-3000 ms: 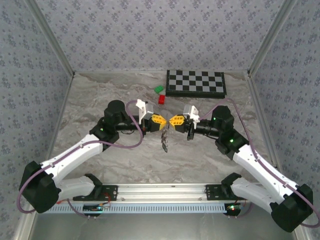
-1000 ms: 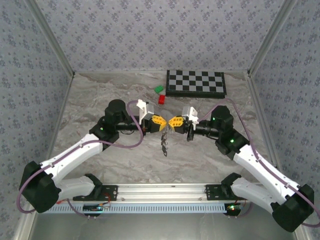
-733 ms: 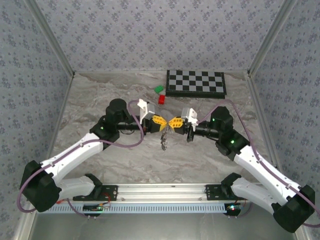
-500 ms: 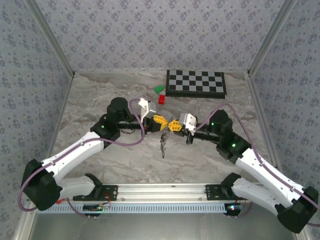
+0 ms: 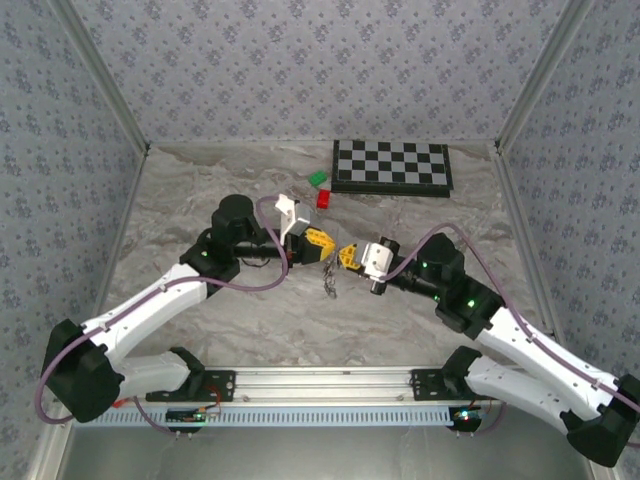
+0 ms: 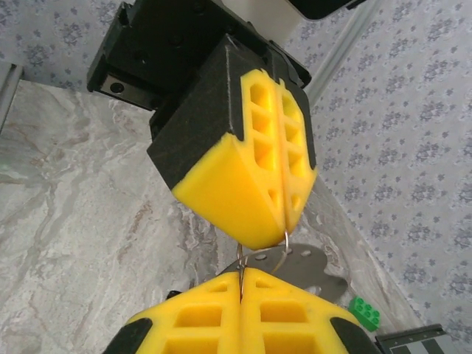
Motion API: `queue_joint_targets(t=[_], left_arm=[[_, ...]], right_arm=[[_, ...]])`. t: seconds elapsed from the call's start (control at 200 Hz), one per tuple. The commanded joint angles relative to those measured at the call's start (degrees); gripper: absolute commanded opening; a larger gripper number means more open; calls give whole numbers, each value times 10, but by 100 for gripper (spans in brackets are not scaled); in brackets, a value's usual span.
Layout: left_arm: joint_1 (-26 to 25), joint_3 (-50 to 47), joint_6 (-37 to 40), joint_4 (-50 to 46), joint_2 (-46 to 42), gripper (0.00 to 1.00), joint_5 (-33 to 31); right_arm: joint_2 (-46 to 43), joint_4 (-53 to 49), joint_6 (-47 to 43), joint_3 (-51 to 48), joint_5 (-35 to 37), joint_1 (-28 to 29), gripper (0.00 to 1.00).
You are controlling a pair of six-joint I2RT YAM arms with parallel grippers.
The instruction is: Put the keys on the keyring
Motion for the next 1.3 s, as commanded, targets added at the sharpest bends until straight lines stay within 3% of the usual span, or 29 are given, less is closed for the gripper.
queue_joint_targets(t=[0.0, 0.19, 0.3, 0.625, 0.9, 1.13, 1.294], left_arm=[[13, 7, -6, 56, -22, 0, -20], [13, 6, -8, 62, -21, 0, -15], [12, 1, -10, 72, -21, 0, -30], [12, -7, -56, 135, -2, 0, -72], [10, -31, -123, 213, 6, 0, -124], [10, -45, -155, 251, 5, 0, -133], [10, -42, -157, 246, 4, 0, -129]], right_arm=[[-18, -9, 6, -22, 7, 6, 0], [-18, -7, 15, -24, 6, 5, 0], [-21, 13, 72, -33, 19, 2, 37], [-33, 109, 280, -51, -2, -75, 48], [26, 223, 481, -31, -142, -155, 54], [101, 310, 567, -1, -224, -164, 44], [137, 378, 605, 1, -252, -167, 43]])
